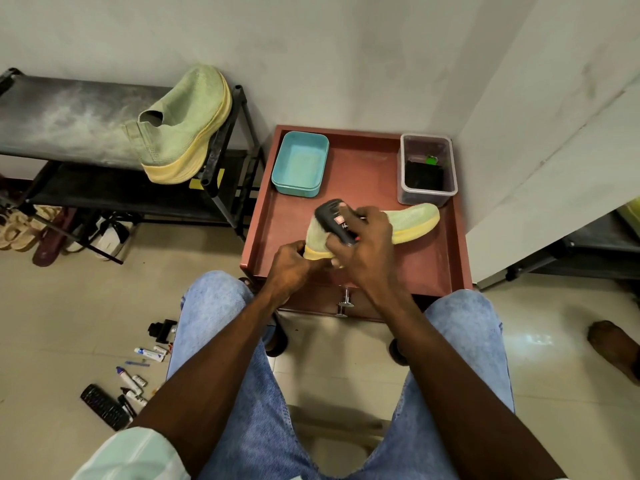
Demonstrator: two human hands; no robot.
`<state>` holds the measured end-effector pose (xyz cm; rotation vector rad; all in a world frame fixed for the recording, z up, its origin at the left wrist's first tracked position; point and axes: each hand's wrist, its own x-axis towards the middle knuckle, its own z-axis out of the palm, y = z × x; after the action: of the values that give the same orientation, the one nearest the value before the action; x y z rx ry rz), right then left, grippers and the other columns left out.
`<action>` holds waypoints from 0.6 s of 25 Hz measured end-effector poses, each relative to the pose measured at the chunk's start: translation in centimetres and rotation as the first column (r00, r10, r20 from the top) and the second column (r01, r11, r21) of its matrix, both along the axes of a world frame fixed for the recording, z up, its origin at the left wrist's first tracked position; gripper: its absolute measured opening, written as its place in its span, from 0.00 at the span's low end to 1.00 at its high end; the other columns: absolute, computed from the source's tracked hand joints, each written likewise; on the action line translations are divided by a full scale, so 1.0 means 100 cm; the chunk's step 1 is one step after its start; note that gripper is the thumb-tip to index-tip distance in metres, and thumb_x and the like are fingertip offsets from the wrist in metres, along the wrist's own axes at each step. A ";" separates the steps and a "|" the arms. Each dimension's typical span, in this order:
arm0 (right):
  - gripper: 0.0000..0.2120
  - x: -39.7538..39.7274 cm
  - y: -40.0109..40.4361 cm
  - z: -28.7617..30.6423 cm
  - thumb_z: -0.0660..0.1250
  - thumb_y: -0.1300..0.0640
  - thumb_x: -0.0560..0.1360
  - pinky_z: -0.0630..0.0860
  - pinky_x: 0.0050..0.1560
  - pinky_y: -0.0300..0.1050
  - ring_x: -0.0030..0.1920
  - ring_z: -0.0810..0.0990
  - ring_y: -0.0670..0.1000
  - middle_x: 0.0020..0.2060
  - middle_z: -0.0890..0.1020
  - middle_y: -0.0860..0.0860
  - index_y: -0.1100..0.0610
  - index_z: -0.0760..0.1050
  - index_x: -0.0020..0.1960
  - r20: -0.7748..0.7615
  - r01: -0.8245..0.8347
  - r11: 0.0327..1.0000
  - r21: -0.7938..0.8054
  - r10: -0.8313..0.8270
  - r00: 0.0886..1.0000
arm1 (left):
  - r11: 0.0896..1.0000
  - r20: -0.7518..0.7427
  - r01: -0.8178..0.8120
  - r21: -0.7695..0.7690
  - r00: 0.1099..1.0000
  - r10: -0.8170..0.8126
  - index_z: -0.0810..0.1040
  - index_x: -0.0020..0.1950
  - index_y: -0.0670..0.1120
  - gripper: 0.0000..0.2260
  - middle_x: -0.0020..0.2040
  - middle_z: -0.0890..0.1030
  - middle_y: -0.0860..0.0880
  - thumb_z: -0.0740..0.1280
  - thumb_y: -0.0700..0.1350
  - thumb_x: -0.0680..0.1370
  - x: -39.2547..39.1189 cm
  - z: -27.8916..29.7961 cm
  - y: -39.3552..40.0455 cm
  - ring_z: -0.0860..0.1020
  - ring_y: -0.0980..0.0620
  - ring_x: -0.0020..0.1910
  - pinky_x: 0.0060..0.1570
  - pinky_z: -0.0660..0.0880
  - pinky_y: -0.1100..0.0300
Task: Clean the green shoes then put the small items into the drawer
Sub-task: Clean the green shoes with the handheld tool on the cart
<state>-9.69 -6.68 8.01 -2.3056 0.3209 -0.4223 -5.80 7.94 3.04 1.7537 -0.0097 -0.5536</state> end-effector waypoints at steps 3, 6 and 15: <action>0.25 -0.003 -0.017 -0.004 0.69 0.48 0.65 0.75 0.49 0.50 0.50 0.78 0.61 0.49 0.80 0.61 0.60 0.81 0.58 -0.068 0.028 0.999 0.027 -0.026 0.997 | 1.000 0.018 -0.008 0.027 1.000 0.007 0.81 0.50 0.48 0.18 0.44 0.86 0.53 0.82 0.46 0.63 0.002 0.000 0.002 0.84 0.56 0.41 0.39 0.78 0.65; 0.25 -0.006 -0.035 0.000 0.72 0.51 0.66 0.75 0.48 0.39 0.49 0.78 0.50 0.49 0.78 0.57 0.62 0.80 0.60 -0.009 0.248 0.949 0.194 -0.251 0.968 | 0.999 0.012 -0.016 0.039 1.000 0.015 0.81 0.50 0.49 0.19 0.44 0.86 0.54 0.82 0.47 0.62 0.002 0.001 0.002 0.84 0.56 0.42 0.40 0.79 0.64; 0.27 0.003 -0.027 -0.008 0.68 0.45 0.63 0.76 0.48 0.50 0.45 0.79 0.58 0.46 0.79 0.60 0.60 0.82 0.57 -0.040 0.215 0.964 0.157 -0.211 0.977 | 0.999 -0.015 0.009 0.037 1.000 -0.009 0.82 0.51 0.48 0.22 0.46 0.86 0.51 0.83 0.47 0.61 0.003 -0.004 0.004 0.84 0.51 0.45 0.47 0.82 0.54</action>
<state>-9.40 -9.36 7.20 -2.1269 0.5968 -0.4592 -5.51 8.37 2.64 1.7865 0.0032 -0.5765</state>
